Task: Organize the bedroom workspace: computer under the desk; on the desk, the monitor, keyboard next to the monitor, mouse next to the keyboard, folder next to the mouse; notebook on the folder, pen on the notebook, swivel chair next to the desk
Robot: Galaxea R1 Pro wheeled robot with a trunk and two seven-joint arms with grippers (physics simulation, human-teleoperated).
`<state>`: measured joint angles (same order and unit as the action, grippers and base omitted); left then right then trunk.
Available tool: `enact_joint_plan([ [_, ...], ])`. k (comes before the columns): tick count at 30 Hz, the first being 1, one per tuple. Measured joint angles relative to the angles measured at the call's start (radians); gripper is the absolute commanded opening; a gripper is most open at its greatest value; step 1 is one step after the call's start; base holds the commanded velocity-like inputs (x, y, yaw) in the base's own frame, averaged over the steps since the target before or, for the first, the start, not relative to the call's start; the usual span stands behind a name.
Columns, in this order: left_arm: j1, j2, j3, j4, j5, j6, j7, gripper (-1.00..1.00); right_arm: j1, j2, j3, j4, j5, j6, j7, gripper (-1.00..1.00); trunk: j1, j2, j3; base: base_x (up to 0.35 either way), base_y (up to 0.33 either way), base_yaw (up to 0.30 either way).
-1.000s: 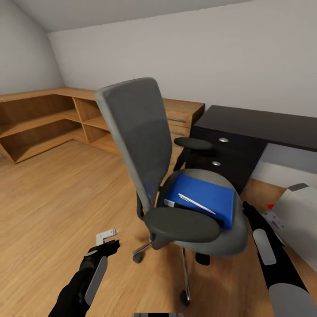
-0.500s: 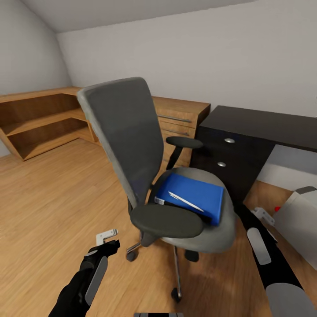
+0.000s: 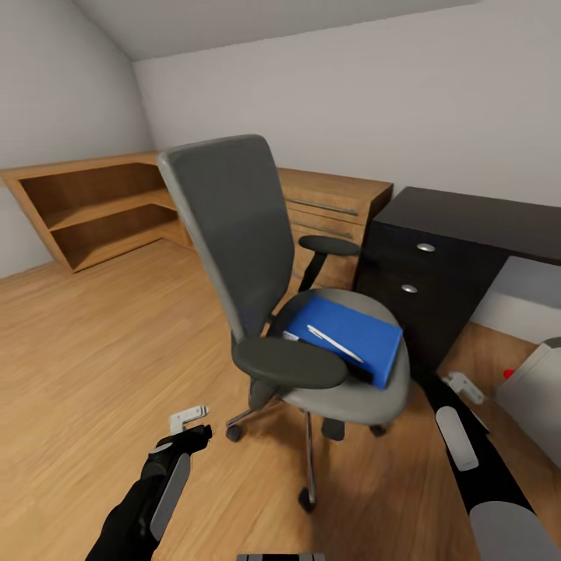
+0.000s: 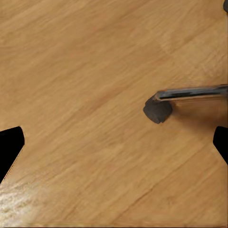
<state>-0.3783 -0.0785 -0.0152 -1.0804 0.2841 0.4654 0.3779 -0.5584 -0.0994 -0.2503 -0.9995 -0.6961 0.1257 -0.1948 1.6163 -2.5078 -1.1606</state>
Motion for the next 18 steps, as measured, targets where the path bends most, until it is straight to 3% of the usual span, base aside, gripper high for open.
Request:
enact_joint_plan([
  [8, 0.000, 0.000, 0.000, 0.000, 0.000, 0.000, 0.000, 1.00, 0.000, 0.000, 0.000, 0.000, -0.001, 0.000, 0.000, 1.00, 0.000, 0.000, 0.000, -0.174, 0.000, 0.255],
  [16, 0.000, -0.001, 0.000, 0.000, 0.000, 0.000, 0.000, 1.00, 0.000, 0.003, 0.003, 0.002, -0.001, 0.002, 0.001, 1.00, 0.000, 0.000, 0.000, -0.263, 0.000, 0.029],
  [17, 0.000, -0.001, 0.000, 0.000, 0.000, 0.000, -0.001, 1.00, 0.000, 0.029, 0.003, 0.003, 0.001, 0.001, 0.001, 1.00, 0.000, 0.000, 0.000, -0.028, 0.000, 0.083],
  [18, 0.000, -0.001, 0.000, 0.000, -0.001, 0.000, 0.000, 1.00, 0.000, 0.035, 0.003, 0.003, 0.002, 0.000, 0.001, 1.00, 0.000, 0.000, 0.000, -0.022, 0.000, 0.111],
])
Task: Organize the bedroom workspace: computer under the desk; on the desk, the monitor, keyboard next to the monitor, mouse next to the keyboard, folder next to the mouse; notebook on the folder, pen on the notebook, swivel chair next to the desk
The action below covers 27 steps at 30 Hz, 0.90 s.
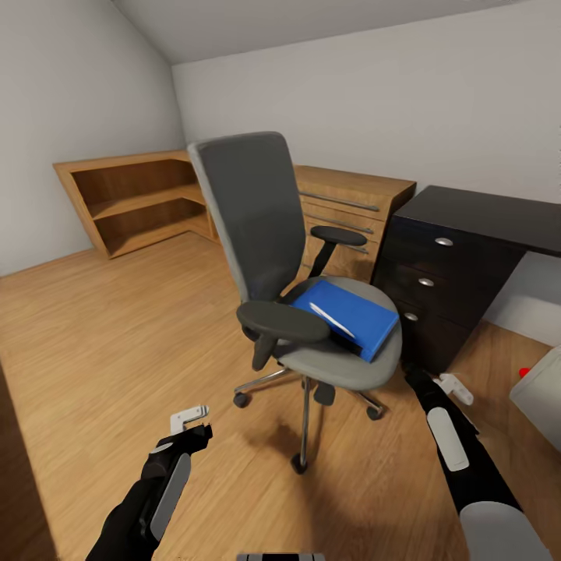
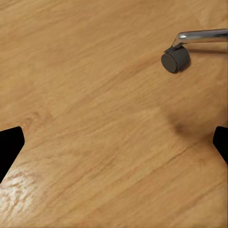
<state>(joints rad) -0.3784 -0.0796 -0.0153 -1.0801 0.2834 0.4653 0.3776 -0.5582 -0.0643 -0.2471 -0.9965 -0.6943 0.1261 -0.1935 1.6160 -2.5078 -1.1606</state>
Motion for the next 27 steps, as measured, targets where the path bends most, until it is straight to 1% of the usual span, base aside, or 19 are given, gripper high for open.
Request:
enact_joint_plan([
  [2, 0.000, 0.001, 0.000, 0.000, 0.000, 0.000, 0.000, 1.00, 0.000, 0.007, -0.002, 0.000, 0.007, 0.000, -0.003, 1.00, 0.000, 0.000, 0.000, -0.012, 0.000, 0.185],
  [4, 0.000, 0.000, 0.000, -0.001, 0.000, 0.000, 0.000, 1.00, -0.001, 0.017, -0.020, -0.001, 0.013, 0.000, -0.003, 1.00, 0.000, 0.000, 0.000, -0.004, 0.000, 0.245],
  [5, 0.000, 0.000, 0.000, -0.001, 0.000, 0.000, 0.000, 1.00, -0.001, 0.019, -0.016, -0.001, 0.015, 0.001, -0.002, 1.00, 0.000, 0.000, 0.000, -0.002, 0.000, 0.259],
  [6, 0.000, 0.000, 0.000, -0.001, 0.000, 0.000, 0.000, 1.00, 0.000, 0.020, -0.003, 0.000, 0.011, -0.001, -0.002, 1.00, 0.000, 0.000, 0.000, -0.001, 0.000, 0.265],
  [7, 0.000, 0.000, 0.000, 0.000, 0.000, 0.000, 0.000, 1.00, 0.000, 0.022, 0.000, 0.000, 0.003, -0.002, 0.000, 1.00, 0.000, 0.000, 0.000, -0.001, 0.000, 0.267],
  [13, 0.000, 0.000, -0.001, 0.000, 0.000, 0.000, 0.000, 1.00, 0.000, 0.023, 0.000, 0.002, 0.003, -0.002, 0.001, 1.00, 0.000, 0.000, 0.000, 0.000, 0.000, 0.272],
  [14, 0.000, 0.000, -0.001, -0.001, -0.001, 0.000, 0.000, 1.00, -0.001, 0.023, -0.005, 0.001, 0.015, -0.001, -0.003, 1.00, 0.000, 0.000, 0.000, 0.000, 0.000, 0.274],
  [15, 0.000, 0.000, -0.001, -0.001, 0.000, 0.000, 0.000, 1.00, -0.001, 0.023, -0.005, 0.001, 0.016, -0.001, -0.003, 1.00, 0.000, 0.000, 0.000, 0.000, 0.000, 0.274],
  [17, 0.000, 0.000, -0.001, 0.000, -0.001, 0.000, 0.000, 1.00, 0.000, 0.023, 0.000, 0.002, 0.003, -0.002, 0.001, 1.00, 0.000, 0.000, 0.000, 0.000, 0.000, 0.274],
  [19, 0.000, -0.001, -0.002, 0.000, -0.001, 0.000, -0.001, 1.00, 0.000, 0.023, 0.000, 0.001, 0.003, -0.002, 0.001, 1.00, 0.000, 0.000, 0.000, 0.000, 0.000, 0.274],
  [21, 0.001, -0.001, -0.002, -0.001, -0.001, 0.000, -0.002, 1.00, -0.001, 0.023, -0.002, 0.000, 0.013, -0.002, -0.002, 1.00, 0.000, 0.000, 0.000, 0.000, 0.000, 0.274],
  [24, 0.000, -0.001, -0.002, 0.000, 0.000, 0.000, -0.003, 1.00, 0.000, 0.023, 0.000, 0.000, 0.004, -0.002, 0.000, 1.00, 0.000, 0.000, 0.000, 0.000, 0.000, 0.274],
  [27, 0.000, -0.001, -0.002, 0.000, 0.001, 0.000, -0.003, 1.00, 0.000, 0.023, -0.001, 0.000, 0.010, -0.001, -0.002, 1.00, 0.000, 0.000, 0.000, 0.000, 0.000, 0.273],
])
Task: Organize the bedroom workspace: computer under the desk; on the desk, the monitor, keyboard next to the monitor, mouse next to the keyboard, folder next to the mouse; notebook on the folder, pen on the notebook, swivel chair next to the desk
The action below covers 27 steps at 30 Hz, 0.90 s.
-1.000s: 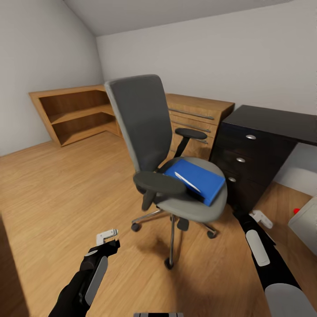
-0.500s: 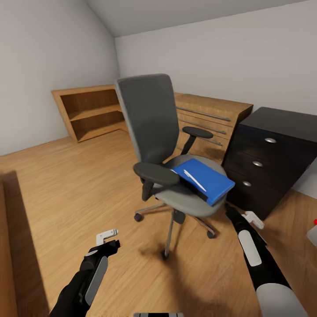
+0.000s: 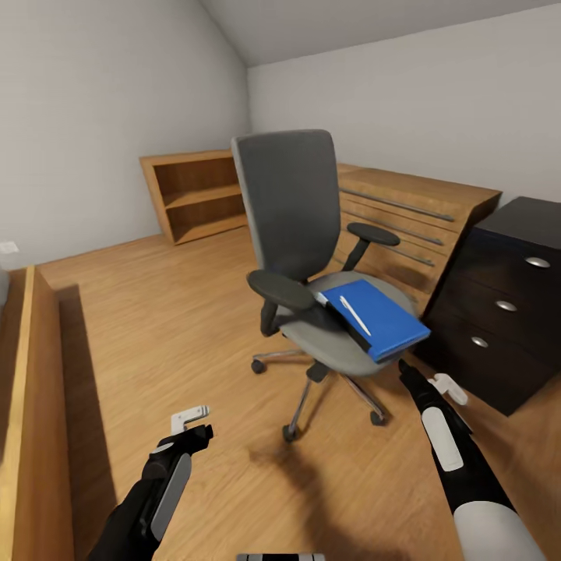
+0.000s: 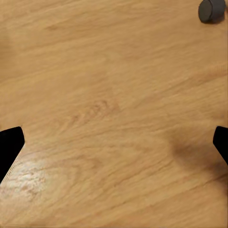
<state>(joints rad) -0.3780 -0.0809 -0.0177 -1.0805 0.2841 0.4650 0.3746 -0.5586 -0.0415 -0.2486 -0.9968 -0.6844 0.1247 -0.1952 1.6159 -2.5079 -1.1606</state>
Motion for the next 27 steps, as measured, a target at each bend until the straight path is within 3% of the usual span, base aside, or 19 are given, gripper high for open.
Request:
enact_joint_plan([
  [4, 0.000, -0.002, -0.002, 0.001, -0.001, -0.001, -0.002, 1.00, 0.000, 0.000, 0.000, 0.000, 0.001, 0.000, 0.000, 1.00, 0.000, 0.000, 0.000, -0.011, 0.000, 0.254],
  [12, 0.000, -0.007, -0.007, 0.019, -0.001, -0.001, -0.002, 1.00, 0.000, 0.000, 0.000, 0.000, -0.007, 0.000, 0.002, 1.00, 0.000, 0.000, 0.000, -0.265, -0.027, 0.216],
  [22, 0.000, -0.007, -0.046, 0.025, 0.000, -0.001, -0.001, 1.00, 0.002, 0.001, 0.001, 0.002, -0.009, 0.004, 0.008, 1.00, 0.000, 0.000, 0.000, -0.222, -0.002, 0.015],
  [27, 0.000, -0.007, -0.051, 0.033, 0.000, -0.002, -0.001, 1.00, 0.028, 0.002, 0.002, -0.001, -0.009, 0.008, 0.069, 1.00, 0.000, 0.000, 0.000, -0.043, 0.000, 0.000],
])
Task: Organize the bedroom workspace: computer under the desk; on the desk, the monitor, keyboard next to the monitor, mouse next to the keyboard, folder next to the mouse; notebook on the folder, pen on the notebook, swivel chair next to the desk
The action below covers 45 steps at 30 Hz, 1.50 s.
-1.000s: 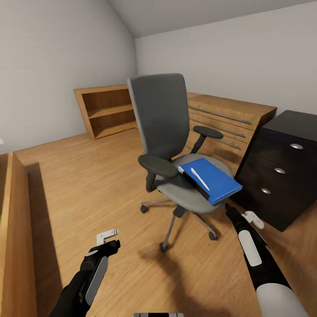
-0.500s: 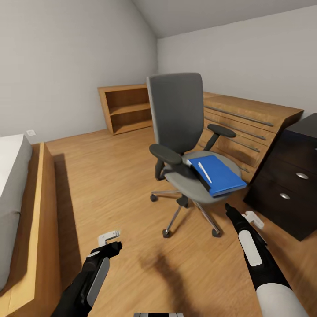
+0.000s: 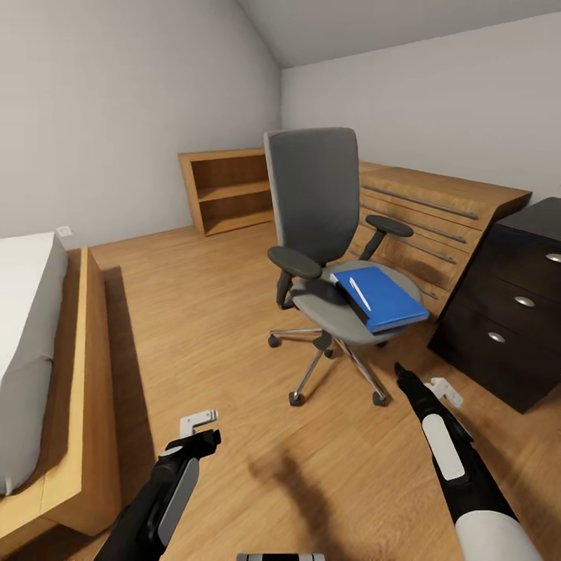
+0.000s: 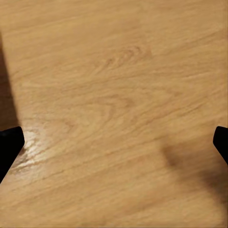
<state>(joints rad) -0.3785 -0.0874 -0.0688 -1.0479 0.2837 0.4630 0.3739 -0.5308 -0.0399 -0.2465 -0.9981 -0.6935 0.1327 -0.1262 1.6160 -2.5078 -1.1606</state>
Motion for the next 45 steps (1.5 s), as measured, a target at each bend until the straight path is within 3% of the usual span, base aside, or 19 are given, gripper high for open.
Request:
enact_joint_plan([
  [5, 0.000, 0.000, -0.001, 0.002, -0.001, -0.003, 0.000, 1.00, 0.020, 0.008, 0.006, 0.001, -0.001, 0.006, 0.096, 1.00, 0.000, 0.000, 0.000, -0.006, 0.000, 0.000],
  [14, 0.000, -0.001, -0.018, 0.002, -0.001, -0.004, 0.000, 1.00, 0.029, 0.033, 0.062, -0.003, -0.005, 0.109, 0.141, 1.00, 0.000, 0.000, 0.000, 0.000, 0.000, 0.000],
  [16, 0.000, -0.002, -0.020, 0.003, -0.001, -0.004, 0.000, 1.00, 0.030, 0.032, 0.067, -0.002, -0.003, 0.137, 0.234, 1.00, 0.000, 0.000, 0.000, 0.000, 0.000, 0.000],
  [20, 0.000, -0.002, -0.021, 0.003, -0.001, -0.004, -0.001, 1.00, 0.030, 0.031, 0.068, 0.001, 0.000, 0.145, 0.294, 1.00, 0.000, 0.000, 0.000, 0.008, 0.000, 0.000],
  [45, 0.000, -0.002, -0.021, 0.023, -0.001, -0.025, 0.000, 1.00, 0.031, 0.029, 0.063, 0.003, -0.006, 0.147, 0.316, 1.00, 0.000, 0.000, 0.000, 0.193, 0.000, 0.000],
])
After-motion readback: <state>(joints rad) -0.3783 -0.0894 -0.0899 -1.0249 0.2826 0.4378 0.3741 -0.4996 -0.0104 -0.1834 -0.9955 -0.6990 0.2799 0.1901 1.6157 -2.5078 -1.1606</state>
